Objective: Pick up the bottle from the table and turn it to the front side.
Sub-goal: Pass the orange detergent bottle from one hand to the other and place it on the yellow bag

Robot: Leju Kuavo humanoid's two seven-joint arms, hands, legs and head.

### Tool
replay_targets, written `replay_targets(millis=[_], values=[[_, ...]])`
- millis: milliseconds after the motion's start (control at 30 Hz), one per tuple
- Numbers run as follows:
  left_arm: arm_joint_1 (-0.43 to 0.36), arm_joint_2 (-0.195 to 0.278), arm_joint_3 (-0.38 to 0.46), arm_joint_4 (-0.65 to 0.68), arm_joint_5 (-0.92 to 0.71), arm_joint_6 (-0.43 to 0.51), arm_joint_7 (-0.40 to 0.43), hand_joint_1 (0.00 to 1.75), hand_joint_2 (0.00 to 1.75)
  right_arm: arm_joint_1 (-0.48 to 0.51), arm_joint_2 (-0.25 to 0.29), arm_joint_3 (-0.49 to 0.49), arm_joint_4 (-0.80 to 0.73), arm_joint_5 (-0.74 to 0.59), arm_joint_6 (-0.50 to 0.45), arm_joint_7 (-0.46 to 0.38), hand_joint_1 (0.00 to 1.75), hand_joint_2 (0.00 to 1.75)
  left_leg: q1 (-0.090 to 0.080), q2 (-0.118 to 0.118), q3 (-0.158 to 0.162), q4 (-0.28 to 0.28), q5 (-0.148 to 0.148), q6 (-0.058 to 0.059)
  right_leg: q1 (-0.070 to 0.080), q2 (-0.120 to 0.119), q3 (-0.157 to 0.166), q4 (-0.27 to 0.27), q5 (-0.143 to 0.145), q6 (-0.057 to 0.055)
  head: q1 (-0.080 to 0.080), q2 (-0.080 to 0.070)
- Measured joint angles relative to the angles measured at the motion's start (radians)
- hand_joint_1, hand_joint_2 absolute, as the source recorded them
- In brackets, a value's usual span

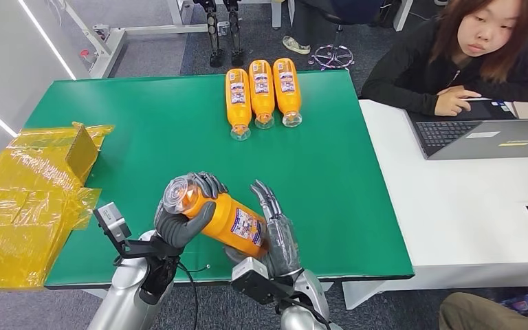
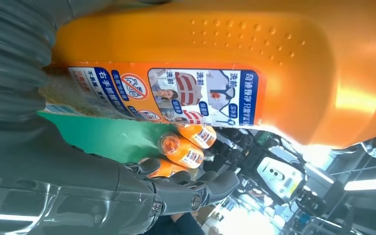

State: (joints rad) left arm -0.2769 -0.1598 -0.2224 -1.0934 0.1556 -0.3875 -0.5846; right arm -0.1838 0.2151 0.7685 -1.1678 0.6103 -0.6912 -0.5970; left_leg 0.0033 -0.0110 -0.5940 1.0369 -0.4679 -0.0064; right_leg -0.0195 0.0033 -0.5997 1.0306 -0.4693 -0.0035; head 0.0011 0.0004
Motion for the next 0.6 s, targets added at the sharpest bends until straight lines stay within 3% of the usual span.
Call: replay_targets(millis=[600], values=[[-0.004, 0.0, 0.0, 0.004, -0.001, 0.0, -0.001, 1.75, 1.75, 0.005, 0.006, -0.01, 0.0, 0.014, -0.002, 0.003, 0.0, 1.75, 0.0, 0.0, 0.0, 0.0, 0.0, 0.0, 0.0, 0.0, 0.0, 0.0, 0.0, 0.0, 0.0, 0.0]])
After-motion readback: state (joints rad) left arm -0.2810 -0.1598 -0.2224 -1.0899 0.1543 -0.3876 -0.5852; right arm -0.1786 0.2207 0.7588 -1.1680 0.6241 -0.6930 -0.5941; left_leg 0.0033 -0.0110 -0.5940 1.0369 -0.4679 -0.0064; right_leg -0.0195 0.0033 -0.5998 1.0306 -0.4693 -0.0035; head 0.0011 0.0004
